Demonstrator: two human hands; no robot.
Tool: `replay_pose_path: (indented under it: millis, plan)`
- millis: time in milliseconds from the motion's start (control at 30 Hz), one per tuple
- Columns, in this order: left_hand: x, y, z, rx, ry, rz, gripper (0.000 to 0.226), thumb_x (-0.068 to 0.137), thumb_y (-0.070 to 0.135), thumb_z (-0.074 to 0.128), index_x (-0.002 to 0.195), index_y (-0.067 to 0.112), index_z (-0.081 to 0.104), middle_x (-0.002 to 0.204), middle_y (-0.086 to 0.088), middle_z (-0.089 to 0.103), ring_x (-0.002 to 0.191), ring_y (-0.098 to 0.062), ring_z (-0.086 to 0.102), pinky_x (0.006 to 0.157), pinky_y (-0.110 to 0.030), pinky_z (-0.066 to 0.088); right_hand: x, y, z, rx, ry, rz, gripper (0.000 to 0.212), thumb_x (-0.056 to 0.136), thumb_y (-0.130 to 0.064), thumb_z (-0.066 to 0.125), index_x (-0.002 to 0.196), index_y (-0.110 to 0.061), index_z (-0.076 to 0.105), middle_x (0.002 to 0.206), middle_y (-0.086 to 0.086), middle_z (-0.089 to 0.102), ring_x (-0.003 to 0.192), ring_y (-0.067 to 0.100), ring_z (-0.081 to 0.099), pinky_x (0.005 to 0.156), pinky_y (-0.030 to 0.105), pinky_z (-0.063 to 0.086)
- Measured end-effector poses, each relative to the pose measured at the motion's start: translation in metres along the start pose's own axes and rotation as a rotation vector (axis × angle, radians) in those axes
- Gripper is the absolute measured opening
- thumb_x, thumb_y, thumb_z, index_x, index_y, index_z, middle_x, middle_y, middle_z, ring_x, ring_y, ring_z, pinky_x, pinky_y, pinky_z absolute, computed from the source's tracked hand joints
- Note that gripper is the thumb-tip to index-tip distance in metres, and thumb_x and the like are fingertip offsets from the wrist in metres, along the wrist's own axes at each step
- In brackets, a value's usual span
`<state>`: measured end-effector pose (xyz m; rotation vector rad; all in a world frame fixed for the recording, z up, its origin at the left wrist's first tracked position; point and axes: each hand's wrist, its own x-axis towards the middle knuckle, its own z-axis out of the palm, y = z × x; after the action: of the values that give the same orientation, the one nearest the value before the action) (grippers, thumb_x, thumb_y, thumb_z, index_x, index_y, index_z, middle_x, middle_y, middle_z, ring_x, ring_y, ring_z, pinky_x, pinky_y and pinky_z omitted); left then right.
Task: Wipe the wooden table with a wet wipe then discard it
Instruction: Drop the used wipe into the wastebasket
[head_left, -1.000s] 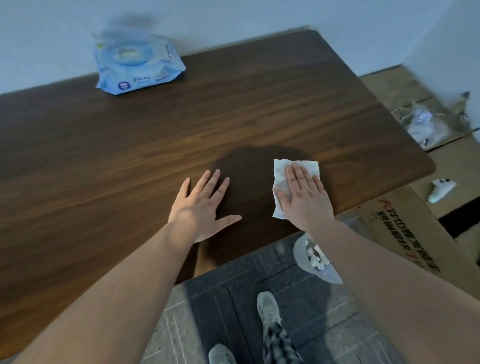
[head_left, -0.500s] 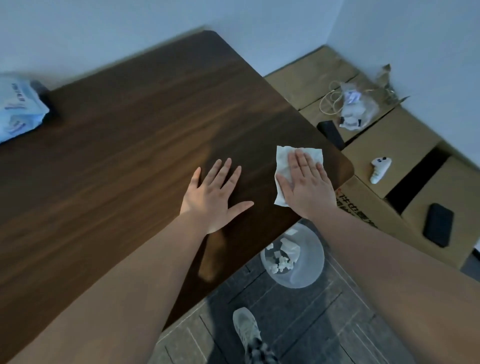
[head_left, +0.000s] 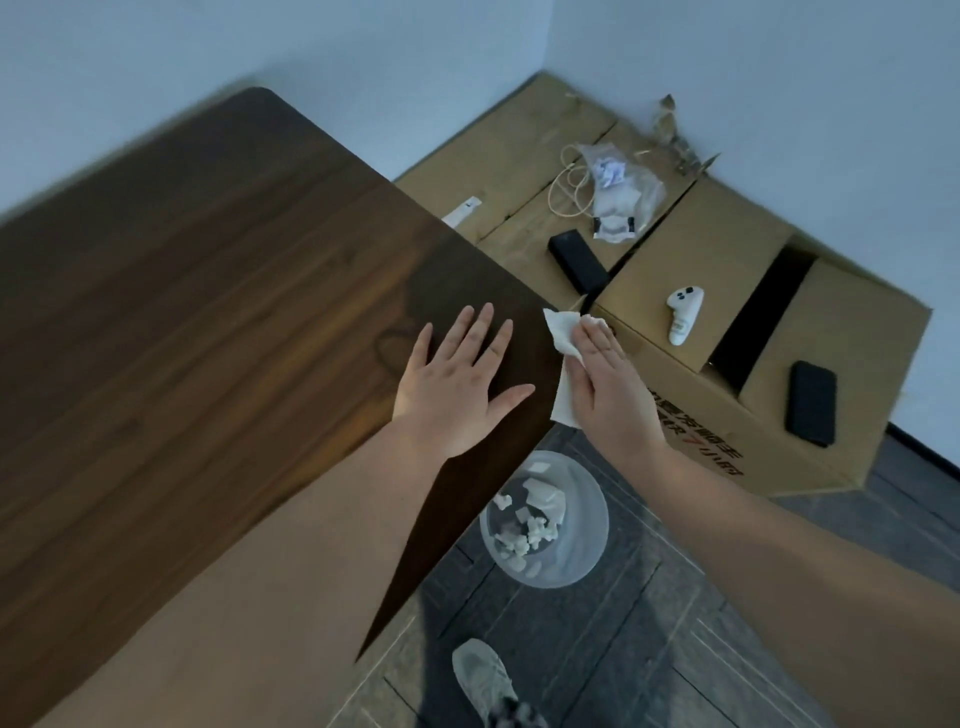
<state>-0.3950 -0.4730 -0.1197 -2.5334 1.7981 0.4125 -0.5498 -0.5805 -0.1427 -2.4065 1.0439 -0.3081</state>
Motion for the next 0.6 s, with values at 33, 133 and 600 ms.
replay_pose_path:
  millis: [33, 133, 600]
  plan:
    - [0.005, 0.003, 0.001, -0.007, 0.009, 0.003, 0.073, 0.091, 0.067, 0.011, 0.151, 0.028, -0.004, 0.161, 0.002, -0.011, 0.146, -0.016, -0.015, 0.117, -0.044, -0.006, -0.007, 0.006, -0.001, 0.050, 0.008, 0.016, 0.047, 0.102, -0.025, 0.034, 0.146, -0.008, 0.030, 0.154, -0.002, 0.024, 0.141, 0.003, 0.012, 0.112, 0.013, 0.004]
    - [0.016, 0.013, 0.003, -0.024, -0.003, 0.031, 0.074, 0.090, 0.068, 0.011, 0.151, 0.029, -0.006, 0.160, 0.003, -0.014, 0.145, -0.016, -0.017, 0.117, -0.045, -0.008, -0.033, 0.031, -0.003, 0.113, -0.024, 0.129, 0.047, 0.102, -0.025, 0.033, 0.147, -0.011, 0.029, 0.151, -0.007, 0.027, 0.140, 0.002, 0.014, 0.109, 0.012, 0.007]
    - [0.022, 0.027, 0.014, -0.007, 0.065, 0.025, 0.073, 0.088, 0.072, 0.008, 0.150, 0.036, -0.001, 0.161, 0.007, -0.006, 0.146, -0.012, -0.010, 0.117, -0.048, -0.006, -0.093, 0.106, 0.069, -0.257, -0.615, 0.197, 0.054, 0.103, -0.037, 0.021, 0.150, -0.012, 0.018, 0.160, 0.005, 0.015, 0.147, 0.018, 0.007, 0.117, 0.032, 0.009]
